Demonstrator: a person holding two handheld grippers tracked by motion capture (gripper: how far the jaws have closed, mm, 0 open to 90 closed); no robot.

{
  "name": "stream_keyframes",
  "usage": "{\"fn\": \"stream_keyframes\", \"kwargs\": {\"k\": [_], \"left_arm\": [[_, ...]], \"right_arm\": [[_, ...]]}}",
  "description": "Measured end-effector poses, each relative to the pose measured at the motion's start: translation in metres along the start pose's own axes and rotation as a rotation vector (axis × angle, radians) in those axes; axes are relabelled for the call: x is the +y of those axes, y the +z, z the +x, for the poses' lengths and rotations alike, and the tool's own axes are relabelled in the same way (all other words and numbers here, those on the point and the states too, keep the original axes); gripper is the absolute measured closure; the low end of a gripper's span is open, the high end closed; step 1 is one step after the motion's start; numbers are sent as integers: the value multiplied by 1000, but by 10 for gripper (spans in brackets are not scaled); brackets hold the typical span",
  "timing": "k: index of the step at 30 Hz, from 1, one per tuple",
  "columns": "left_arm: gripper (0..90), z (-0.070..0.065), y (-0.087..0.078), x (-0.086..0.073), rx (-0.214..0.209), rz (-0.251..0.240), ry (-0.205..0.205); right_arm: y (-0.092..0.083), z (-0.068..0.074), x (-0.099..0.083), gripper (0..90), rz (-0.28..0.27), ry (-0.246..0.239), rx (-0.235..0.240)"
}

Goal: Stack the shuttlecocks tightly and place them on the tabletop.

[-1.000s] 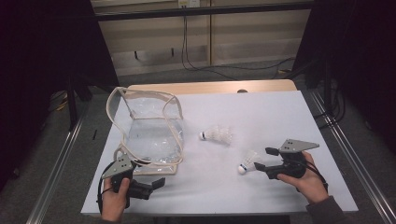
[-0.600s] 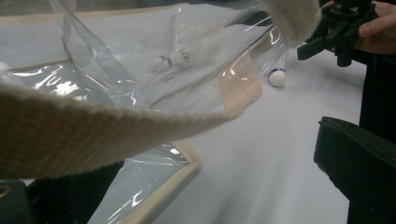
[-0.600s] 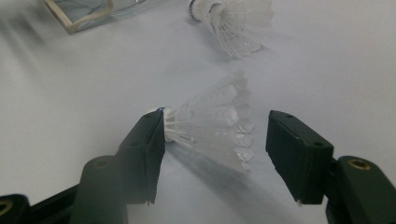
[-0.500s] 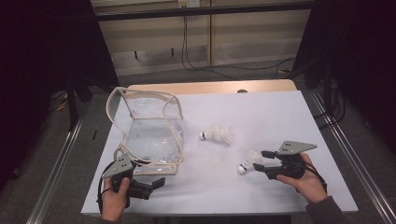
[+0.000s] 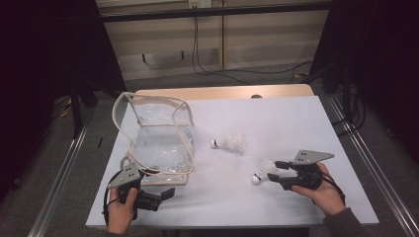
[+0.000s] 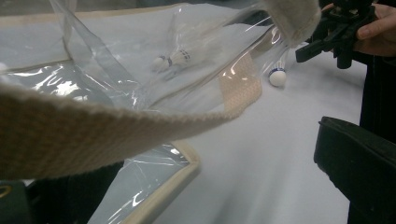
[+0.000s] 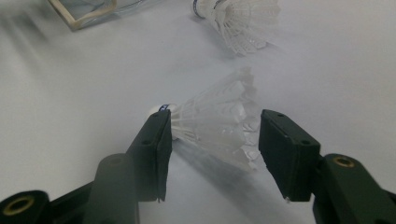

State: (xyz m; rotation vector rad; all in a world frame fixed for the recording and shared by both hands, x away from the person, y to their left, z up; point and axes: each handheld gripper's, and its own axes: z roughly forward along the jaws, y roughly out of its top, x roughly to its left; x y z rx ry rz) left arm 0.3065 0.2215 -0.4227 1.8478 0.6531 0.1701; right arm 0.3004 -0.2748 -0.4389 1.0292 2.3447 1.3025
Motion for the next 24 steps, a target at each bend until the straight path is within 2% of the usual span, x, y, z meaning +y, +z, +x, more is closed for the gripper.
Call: {"fn": "stream_keyframes", "kwargs": {"k": [16, 21, 24], "left_arm": [[15, 0, 1, 0, 6, -2, -4], [13, 1, 1, 0, 3, -6, -5], [12, 0, 1, 1, 4, -7, -4]], "right_arm": [[-2, 2, -1, 595, 15, -30, 20], [-3, 1, -2, 662, 14, -28, 20], [-3, 1, -2, 731, 27, -35, 36]]}}
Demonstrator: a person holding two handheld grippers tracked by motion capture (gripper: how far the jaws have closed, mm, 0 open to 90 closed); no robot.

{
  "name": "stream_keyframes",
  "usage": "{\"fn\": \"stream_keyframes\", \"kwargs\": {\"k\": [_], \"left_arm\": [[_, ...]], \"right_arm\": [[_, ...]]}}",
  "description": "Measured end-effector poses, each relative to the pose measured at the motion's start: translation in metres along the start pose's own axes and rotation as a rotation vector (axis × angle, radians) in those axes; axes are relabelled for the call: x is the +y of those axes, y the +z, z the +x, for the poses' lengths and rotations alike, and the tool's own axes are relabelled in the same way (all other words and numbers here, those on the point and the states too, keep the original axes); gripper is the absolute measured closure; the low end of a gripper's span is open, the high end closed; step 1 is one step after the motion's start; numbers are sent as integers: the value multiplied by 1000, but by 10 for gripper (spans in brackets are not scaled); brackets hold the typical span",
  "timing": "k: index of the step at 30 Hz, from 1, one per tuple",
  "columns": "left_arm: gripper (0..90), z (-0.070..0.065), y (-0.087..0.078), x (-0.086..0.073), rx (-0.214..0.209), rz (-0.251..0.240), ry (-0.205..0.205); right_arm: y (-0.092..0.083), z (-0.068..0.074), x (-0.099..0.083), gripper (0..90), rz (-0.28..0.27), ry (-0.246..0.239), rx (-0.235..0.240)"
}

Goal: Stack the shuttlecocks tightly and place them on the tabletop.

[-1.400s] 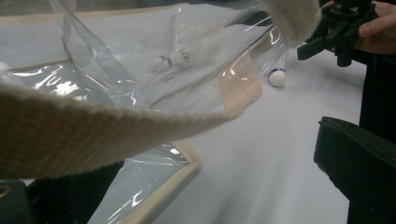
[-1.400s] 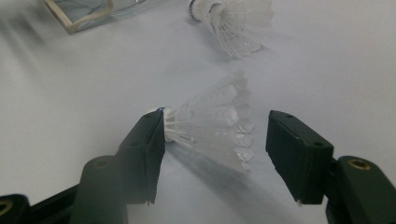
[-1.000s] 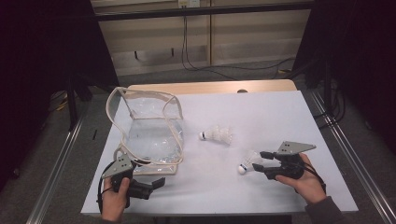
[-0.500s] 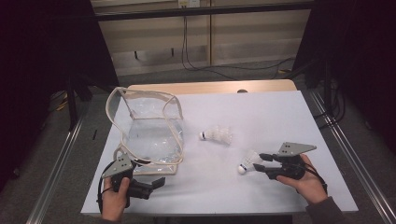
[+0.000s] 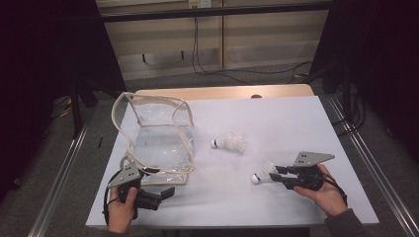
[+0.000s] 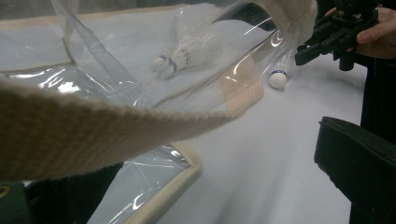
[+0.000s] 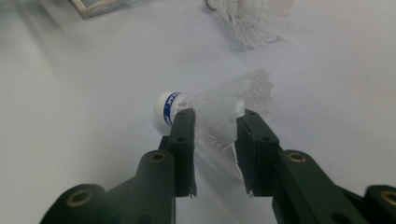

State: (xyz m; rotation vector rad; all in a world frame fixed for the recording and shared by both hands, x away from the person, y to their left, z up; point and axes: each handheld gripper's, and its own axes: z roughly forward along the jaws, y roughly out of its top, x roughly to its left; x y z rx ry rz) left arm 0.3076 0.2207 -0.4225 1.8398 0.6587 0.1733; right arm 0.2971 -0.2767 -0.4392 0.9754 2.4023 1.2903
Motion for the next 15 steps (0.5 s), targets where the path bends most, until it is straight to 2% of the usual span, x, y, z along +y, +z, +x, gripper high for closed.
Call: {"fn": "stream_keyframes", "kwargs": {"k": [6, 11, 15], "left_arm": [[11, 0, 0, 0, -2, 0, 0], [11, 0, 0, 0, 3, 3, 2], [11, 0, 0, 0, 0, -1, 1]], "right_arm": [[-2, 1, 0, 856, -6, -5, 22], [-3, 2, 0, 900, -14, -5, 37], [-4, 1, 1, 900, -32, 8, 11]]}}
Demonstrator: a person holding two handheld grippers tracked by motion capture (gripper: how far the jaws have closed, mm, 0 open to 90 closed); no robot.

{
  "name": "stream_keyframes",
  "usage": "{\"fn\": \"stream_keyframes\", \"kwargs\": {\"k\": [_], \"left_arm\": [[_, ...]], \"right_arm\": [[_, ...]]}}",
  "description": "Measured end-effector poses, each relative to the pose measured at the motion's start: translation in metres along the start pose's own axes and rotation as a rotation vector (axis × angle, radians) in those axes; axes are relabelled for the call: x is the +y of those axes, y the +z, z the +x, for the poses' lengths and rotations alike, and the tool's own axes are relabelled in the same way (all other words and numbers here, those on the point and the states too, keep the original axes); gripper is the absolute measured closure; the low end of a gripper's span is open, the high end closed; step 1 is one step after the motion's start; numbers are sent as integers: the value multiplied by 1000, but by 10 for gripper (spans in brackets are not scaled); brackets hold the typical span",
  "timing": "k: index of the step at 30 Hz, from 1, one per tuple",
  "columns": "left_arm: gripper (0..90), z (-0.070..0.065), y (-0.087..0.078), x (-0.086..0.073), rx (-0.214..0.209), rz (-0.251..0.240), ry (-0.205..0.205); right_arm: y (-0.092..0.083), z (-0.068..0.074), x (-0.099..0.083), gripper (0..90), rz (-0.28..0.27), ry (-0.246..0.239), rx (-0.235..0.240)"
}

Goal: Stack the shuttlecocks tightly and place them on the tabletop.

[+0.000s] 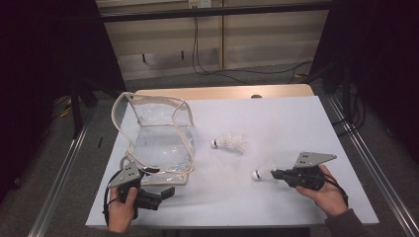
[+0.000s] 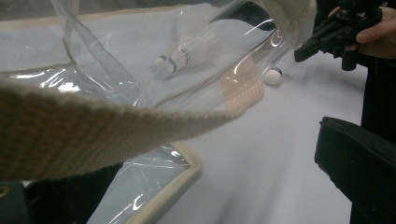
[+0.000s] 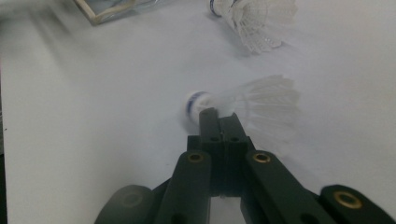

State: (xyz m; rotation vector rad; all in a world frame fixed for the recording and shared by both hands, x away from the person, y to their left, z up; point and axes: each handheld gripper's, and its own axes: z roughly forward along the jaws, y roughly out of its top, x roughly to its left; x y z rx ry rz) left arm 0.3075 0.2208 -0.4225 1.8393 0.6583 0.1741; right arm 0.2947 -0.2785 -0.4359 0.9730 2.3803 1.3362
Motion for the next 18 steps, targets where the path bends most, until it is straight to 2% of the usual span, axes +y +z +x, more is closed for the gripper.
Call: {"fn": "stream_keyframes", "kwargs": {"k": [5, 9, 10, 12, 13, 18], "left_arm": [[11, 0, 0, 0, 3, 0, 0], [11, 0, 0, 0, 0, 0, 0], [11, 0, 0, 0, 3, 0, 3], [11, 0, 0, 0, 3, -1, 0], [11, 0, 0, 0, 4, -2, -1], [11, 0, 0, 0, 2, -2, -1]], "right_arm": [[-3, -4, -1, 900, -45, 32, -51], [1, -3, -3, 896, -20, 29, -42], [2, -3, -3, 876, -11, 34, -43], [4, -2, -5, 852, 5, 16, -58], [5, -2, -5, 847, 14, 17, -49], [13, 2, -6, 892, 64, 0, -35]]}}
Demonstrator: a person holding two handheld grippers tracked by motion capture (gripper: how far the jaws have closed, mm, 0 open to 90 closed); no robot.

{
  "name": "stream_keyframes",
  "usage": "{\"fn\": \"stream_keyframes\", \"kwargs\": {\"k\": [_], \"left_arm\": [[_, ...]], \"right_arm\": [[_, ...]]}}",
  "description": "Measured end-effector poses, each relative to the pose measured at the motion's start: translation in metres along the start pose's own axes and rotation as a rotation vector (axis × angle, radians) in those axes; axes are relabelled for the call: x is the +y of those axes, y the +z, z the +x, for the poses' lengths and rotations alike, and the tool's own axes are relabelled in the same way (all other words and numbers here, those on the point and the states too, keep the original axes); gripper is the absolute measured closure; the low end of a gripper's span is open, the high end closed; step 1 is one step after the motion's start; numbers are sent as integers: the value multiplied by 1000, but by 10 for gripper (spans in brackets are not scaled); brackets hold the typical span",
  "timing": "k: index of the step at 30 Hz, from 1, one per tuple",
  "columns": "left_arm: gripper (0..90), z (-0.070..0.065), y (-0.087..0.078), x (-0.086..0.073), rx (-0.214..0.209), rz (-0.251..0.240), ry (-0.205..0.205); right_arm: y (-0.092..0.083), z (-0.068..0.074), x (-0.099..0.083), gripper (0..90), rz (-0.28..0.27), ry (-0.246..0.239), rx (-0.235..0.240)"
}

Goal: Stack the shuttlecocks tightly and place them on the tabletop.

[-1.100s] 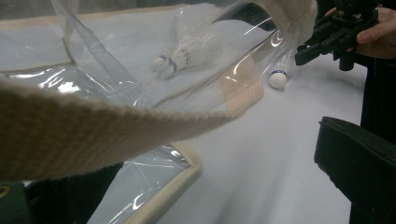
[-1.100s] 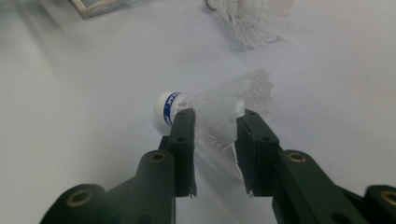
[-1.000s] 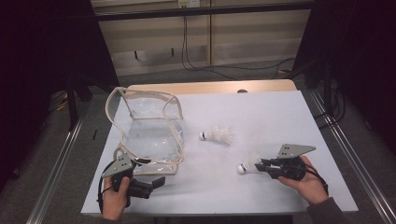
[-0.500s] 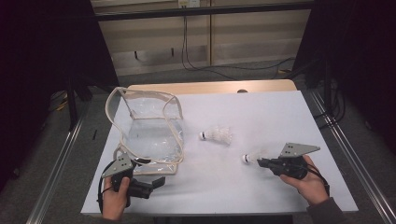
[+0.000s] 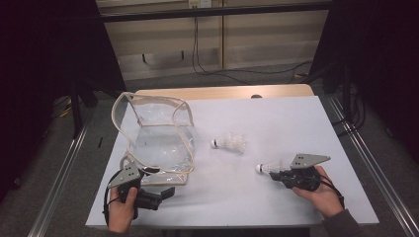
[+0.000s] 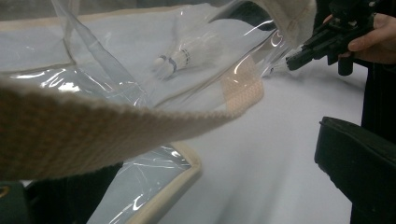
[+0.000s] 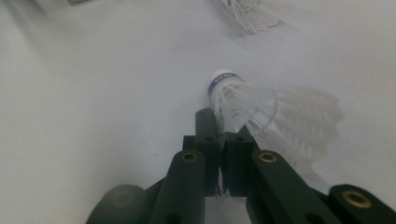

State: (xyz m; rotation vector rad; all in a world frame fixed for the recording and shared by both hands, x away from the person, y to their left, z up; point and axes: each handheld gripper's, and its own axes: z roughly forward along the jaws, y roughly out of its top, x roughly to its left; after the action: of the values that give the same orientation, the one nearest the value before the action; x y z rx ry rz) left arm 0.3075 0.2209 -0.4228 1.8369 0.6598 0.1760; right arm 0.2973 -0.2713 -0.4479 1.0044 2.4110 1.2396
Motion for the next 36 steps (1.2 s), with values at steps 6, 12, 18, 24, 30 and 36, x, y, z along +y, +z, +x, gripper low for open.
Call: {"fn": "stream_keyframes", "kwargs": {"k": [6, 12, 18, 24, 30, 36], "left_arm": [[11, 0, 0, 0, 0, -1, 0], [11, 0, 0, 0, -1, 0, 1], [11, 0, 0, 0, 1, 0, 2], [11, 0, 0, 0, -6, 1, 3], [11, 1, 0, 0, -5, 1, 3], [11, 1, 0, 0, -7, 2, 4]], "right_arm": [[-3, -2, 2, 900, -51, 35, 3], [-4, -4, 7, 900, -91, 49, -5], [0, -6, 12, 900, -112, 58, -13], [2, -8, 16, 900, -127, 65, -18], [2, -11, 17, 900, -137, 65, -19], [4, -13, 20, 900, -144, 69, -26]]}}
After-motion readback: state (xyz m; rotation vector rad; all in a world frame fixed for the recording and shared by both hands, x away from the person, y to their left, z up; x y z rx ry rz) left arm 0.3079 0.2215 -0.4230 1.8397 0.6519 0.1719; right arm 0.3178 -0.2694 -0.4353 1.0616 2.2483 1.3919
